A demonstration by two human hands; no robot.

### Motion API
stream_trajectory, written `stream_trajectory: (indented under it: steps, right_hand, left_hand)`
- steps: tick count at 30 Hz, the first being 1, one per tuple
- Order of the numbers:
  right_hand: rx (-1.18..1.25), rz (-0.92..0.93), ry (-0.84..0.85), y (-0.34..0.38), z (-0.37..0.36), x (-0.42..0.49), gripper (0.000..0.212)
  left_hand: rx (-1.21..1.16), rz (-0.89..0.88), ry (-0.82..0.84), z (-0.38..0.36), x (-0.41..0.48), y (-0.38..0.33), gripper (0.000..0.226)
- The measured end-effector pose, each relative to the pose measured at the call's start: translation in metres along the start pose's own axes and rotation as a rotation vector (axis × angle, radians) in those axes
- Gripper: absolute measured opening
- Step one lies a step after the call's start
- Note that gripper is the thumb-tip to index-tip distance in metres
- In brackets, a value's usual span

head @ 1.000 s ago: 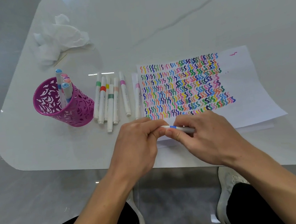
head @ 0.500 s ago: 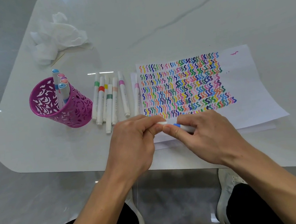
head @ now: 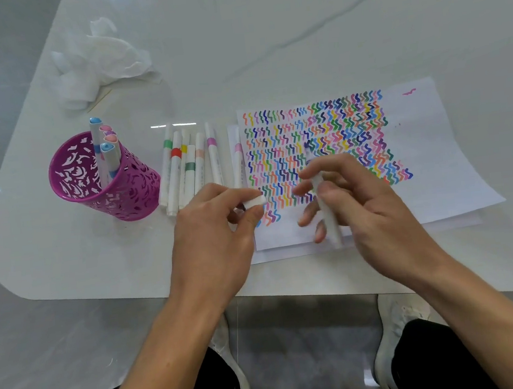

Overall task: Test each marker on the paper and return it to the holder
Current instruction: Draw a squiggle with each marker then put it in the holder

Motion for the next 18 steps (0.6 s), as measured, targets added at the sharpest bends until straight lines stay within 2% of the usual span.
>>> stream_trajectory:
  steps: [2,5,8,9,12,16,18]
  right_hand:
    - [0.059,-0.029,0.006,-0.002,0.000,0.000,0.030]
    - [-0.086,0.009,-0.004,-0.001,0.001,0.000,0.029]
    - [-0.179,0.015,-0.059,-0.002,-0.002,-0.001,0.017]
    - [-0.168,0.015,-0.075,-0.002,-0.003,-0.002,0.014]
    - [-0.138,-0.007,-0.108,-0.006,-0.005,0.000,0.020]
    - [-0.079,-0.032,-0.090,-0.013,-0.011,0.000,0.007]
    - [-0.072,-0.022,-0.101,-0.016,-0.013,-0.001,0.014]
  left_hand:
    - [0.028,0.010,0.018,-0.003,0.000,0.002,0.024]
    - [0.075,0.023,0.047,-0.007,0.000,0.006,0.026]
    - [0.069,0.049,0.067,-0.011,-0.001,0.009,0.025]
    - [0.072,0.054,0.072,-0.013,-0.001,0.010,0.025]
    - [0.084,0.064,0.070,-0.015,-0.001,0.010,0.025]
    - [0.114,0.064,0.058,-0.016,-0.001,0.009,0.024]
    - [0.120,0.061,0.049,-0.016,-0.001,0.009,0.024]
Point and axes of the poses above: each hand's wrist, its own x-axis towards the middle knuckle, its own z-axis out of the back of the hand, y = z × x, the point moved 7 cm from there along x, towards the middle knuckle, and after that the axes turned 1 degree about -y, right-handed, at the moved point
